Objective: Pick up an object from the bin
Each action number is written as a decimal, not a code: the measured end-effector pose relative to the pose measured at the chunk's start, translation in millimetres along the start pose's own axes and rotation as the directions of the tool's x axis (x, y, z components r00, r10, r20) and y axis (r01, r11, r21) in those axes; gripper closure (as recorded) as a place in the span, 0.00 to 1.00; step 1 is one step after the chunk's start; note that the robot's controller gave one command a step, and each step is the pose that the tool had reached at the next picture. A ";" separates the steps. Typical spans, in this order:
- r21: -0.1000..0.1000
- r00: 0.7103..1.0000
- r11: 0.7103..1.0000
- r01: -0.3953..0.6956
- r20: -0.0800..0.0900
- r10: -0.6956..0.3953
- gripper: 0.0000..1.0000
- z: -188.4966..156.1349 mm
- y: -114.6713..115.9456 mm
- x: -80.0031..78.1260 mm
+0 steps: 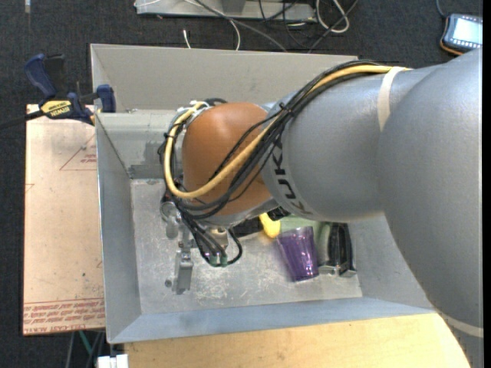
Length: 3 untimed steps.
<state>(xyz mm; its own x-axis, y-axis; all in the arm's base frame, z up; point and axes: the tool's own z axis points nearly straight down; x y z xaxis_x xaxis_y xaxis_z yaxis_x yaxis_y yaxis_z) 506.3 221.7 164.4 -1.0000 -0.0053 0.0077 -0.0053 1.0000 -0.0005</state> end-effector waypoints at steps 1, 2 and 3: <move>-0.002 1.000 1.000 -0.006 0.007 0.006 0.00 -4.5 -1.5 -2.1; -0.002 0.997 0.997 -0.081 0.006 0.081 0.00 94.3 -57.5 -75.5; -0.007 0.995 0.996 0.094 0.021 -0.094 0.00 32.3 -55.2 -98.4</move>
Offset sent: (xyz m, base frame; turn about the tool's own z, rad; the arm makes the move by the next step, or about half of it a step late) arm 0.0747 -0.0566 -0.0944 0.0783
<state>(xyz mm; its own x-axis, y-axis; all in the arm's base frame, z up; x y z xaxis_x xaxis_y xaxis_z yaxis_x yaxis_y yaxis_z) 604.8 167.0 131.4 -0.9950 -0.0995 -0.0128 -0.0996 0.9950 0.0068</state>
